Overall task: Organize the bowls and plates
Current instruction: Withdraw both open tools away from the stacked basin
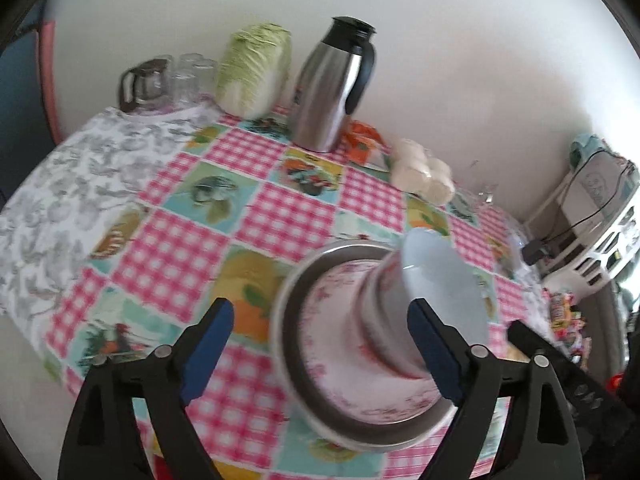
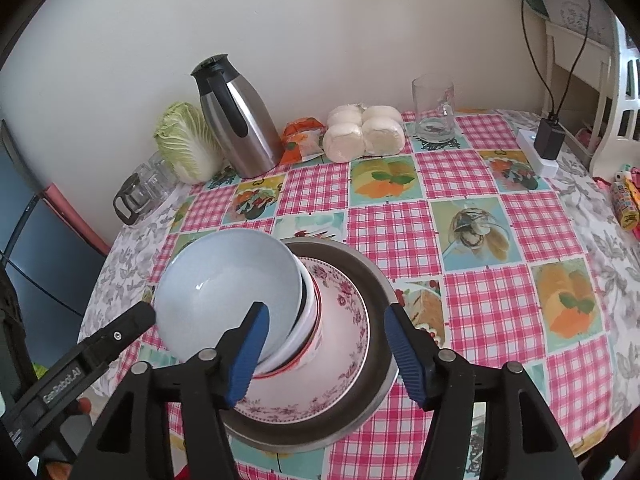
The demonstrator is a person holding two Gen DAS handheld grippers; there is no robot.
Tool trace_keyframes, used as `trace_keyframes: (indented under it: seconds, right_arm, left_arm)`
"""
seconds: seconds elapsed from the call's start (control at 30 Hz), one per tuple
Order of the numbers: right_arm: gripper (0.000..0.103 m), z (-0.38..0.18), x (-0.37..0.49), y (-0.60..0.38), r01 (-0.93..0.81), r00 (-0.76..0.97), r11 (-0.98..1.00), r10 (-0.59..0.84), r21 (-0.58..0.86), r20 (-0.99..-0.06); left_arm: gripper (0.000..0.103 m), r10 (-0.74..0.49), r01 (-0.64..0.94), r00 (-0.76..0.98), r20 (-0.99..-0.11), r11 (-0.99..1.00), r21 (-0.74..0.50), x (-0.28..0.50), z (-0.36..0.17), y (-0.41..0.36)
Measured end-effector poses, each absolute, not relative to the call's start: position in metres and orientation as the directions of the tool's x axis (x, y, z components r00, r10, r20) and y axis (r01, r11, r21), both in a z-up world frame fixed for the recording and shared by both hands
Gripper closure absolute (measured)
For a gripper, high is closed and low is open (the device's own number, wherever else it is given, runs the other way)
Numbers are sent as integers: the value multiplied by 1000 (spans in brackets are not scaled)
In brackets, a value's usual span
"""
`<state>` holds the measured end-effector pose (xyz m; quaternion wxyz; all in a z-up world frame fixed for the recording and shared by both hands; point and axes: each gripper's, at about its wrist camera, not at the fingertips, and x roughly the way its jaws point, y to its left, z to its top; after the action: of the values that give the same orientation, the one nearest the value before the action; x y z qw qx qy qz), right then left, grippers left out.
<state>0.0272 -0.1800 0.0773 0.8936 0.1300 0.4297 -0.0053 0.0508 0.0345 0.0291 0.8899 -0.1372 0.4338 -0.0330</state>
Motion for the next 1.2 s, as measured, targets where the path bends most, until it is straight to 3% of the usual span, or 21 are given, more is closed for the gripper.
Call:
trace_keyframes:
  seconds: [0.1,0.3,0.87,1.2]
  right_arm:
    - [27,77,19,-182,121,638,967,96,223,-764]
    - [0,66,1,-181,124,640,974,69,191,-765]
    - [0,31,-35,-161,105,605,990,15,98,-796]
    - [0,27,-38,-159,106,595,991,2,81,-803]
  left_arm:
    - [3,-114,-75,627,-771,976,-205,42,27,42]
    - [2,-70,-65,595,-800,989,-135,28,13,47]
    - [2,74,-31,530,-845,997,68,-3,-4,25]
    - [2,61,-19,530,-846,998,60,-5,-1,24]
